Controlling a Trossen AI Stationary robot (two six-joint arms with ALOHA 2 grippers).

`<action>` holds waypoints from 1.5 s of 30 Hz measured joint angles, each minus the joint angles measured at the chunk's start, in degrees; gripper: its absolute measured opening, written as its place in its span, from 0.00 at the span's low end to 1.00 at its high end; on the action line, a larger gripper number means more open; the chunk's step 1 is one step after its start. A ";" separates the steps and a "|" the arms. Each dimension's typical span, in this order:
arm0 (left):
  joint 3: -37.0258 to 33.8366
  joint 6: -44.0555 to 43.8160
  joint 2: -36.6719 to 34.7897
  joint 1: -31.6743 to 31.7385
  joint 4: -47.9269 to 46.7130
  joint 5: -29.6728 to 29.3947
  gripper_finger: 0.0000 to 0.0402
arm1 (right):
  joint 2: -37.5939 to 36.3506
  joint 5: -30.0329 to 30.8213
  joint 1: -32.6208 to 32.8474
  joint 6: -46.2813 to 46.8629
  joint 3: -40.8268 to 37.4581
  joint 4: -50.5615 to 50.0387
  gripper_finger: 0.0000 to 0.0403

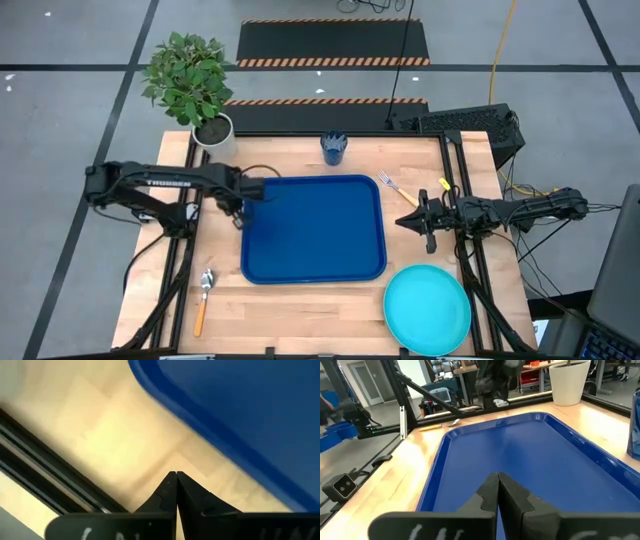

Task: Pick and place plate/cup/fork/spoon on tray
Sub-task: Prepare the blue serving tray, then put the blue plate on the blue serving tray

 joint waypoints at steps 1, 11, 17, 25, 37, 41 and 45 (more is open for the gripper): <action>-1.10 -0.23 0.01 -0.62 0.65 0.61 0.01 | -0.02 0.00 0.00 0.01 0.00 0.19 0.00; -10.12 -1.50 0.01 -2.78 8.85 2.82 0.00 | -0.02 0.00 0.00 0.01 0.00 1.96 0.00; -15.14 -1.66 0.03 -2.78 19.77 5.93 0.00 | -0.02 0.00 0.00 1.20 0.00 1.95 0.00; -15.73 0.23 0.03 -2.02 23.36 3.35 0.00 | -0.02 -0.02 0.00 1.28 0.00 1.71 0.00; -15.73 1.41 0.03 0.70 30.26 3.29 0.00 | -0.02 -0.20 0.00 1.91 -0.02 1.20 0.00; -15.73 1.08 0.04 0.67 27.18 3.28 0.00 | -0.02 -0.21 0.00 1.91 0.00 0.69 0.00; -15.62 -0.39 0.03 0.67 21.64 3.25 0.00 | -0.02 -0.17 0.00 1.92 0.00 0.39 0.00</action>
